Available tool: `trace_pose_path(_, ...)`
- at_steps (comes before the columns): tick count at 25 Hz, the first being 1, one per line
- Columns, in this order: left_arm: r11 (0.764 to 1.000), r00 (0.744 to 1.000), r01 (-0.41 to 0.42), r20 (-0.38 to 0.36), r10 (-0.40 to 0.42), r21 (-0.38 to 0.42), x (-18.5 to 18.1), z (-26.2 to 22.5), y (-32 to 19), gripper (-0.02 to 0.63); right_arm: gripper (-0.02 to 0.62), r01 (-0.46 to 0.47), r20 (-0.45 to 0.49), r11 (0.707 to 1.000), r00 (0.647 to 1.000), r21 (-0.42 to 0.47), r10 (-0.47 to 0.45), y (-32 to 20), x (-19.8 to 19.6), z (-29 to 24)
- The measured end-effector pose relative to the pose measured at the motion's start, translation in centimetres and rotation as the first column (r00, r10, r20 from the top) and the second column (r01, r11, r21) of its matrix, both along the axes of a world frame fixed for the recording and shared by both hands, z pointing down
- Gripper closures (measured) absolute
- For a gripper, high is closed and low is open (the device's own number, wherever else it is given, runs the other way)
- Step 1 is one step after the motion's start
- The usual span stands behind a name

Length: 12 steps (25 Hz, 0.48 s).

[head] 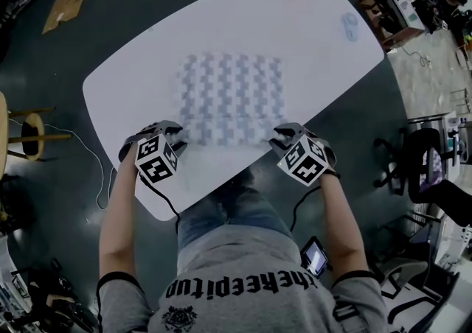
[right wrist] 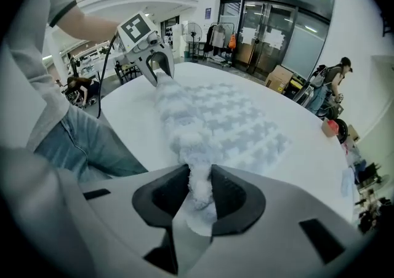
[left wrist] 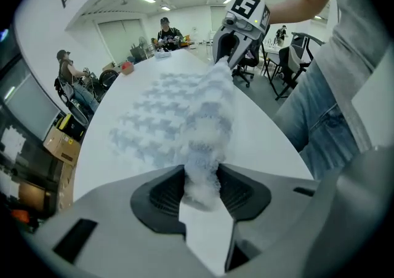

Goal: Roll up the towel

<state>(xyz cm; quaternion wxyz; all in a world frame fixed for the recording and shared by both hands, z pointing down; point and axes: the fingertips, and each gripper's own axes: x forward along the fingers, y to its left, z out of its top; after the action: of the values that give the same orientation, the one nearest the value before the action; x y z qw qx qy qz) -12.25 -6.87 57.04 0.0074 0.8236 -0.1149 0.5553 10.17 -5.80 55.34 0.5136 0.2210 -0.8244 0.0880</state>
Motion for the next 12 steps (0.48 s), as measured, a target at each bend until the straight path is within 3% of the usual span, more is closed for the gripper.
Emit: trace_pose_path(12,0.991,0.99,0.125,-0.076,-0.122,0.039,0.6,-0.5,-5.9,0.44,0.499,-0.074,0.036,0.994,0.997,0.076,0.072,-5.4,1.2,-1.1)
